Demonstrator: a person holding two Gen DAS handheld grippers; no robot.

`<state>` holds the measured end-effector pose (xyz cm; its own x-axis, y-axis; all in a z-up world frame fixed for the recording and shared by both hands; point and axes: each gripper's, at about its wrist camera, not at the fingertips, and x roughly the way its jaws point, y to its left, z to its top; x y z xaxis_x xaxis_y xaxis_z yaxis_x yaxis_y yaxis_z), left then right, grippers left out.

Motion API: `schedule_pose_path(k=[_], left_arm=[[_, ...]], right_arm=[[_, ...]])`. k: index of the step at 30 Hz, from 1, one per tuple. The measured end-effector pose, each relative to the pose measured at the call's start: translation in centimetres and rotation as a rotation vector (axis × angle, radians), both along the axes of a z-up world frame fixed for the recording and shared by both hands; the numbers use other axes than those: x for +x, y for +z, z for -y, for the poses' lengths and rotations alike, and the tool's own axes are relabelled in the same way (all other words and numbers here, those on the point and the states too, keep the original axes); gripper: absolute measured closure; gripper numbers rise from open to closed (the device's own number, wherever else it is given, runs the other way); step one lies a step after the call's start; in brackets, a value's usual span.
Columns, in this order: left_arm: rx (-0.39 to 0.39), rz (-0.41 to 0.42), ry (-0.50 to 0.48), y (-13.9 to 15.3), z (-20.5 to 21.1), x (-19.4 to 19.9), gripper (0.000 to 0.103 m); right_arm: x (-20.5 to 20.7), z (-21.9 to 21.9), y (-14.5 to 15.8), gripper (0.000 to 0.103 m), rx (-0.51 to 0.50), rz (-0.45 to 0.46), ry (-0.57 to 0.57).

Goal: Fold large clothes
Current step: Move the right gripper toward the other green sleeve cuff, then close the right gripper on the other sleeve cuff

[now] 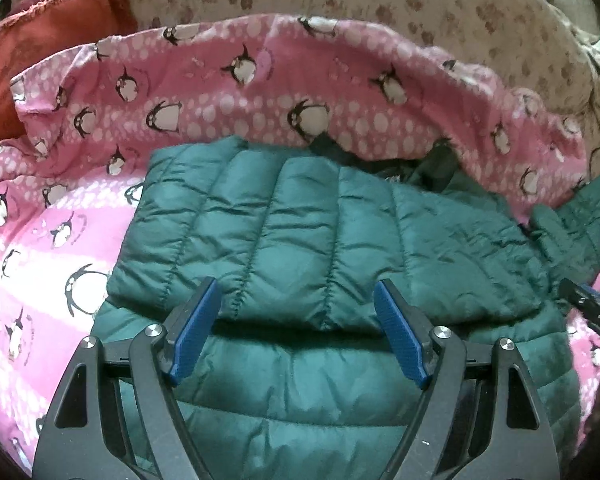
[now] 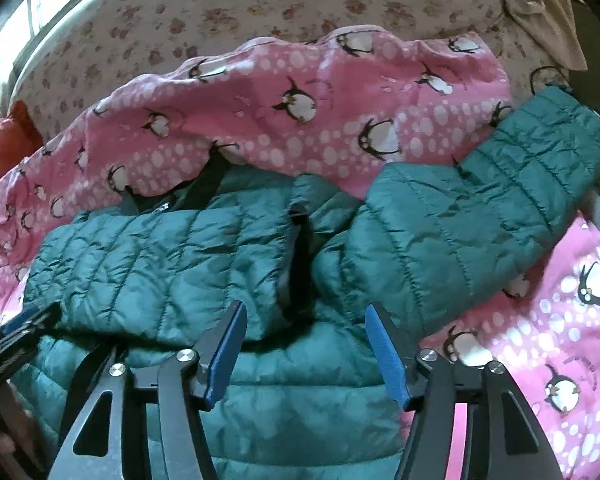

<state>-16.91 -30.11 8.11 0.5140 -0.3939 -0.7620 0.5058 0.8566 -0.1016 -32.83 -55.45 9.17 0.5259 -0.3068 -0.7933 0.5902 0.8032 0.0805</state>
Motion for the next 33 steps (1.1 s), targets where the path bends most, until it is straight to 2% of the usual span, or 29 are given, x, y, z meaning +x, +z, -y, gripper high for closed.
schedule_pose_path(k=[8,24,33], left_arm=[[-0.06,-0.053,-0.01,0.7,-0.4,-0.6,0.024],[-0.087,-0.077,0.016,0.9,-1.4,-0.7,0.024],[-0.125,-0.106,0.047,0.5,-1.8,0.3,0.024]], right_arm=[[-1.0,2.2,0.2,0.042,-0.029,-0.017,-0.039],[-2.9,6.3,0.8,0.042,-0.058,-0.028,-0.125],[-4.7,10.6,1.7,0.042,-0.078,-0.027,-0.205]])
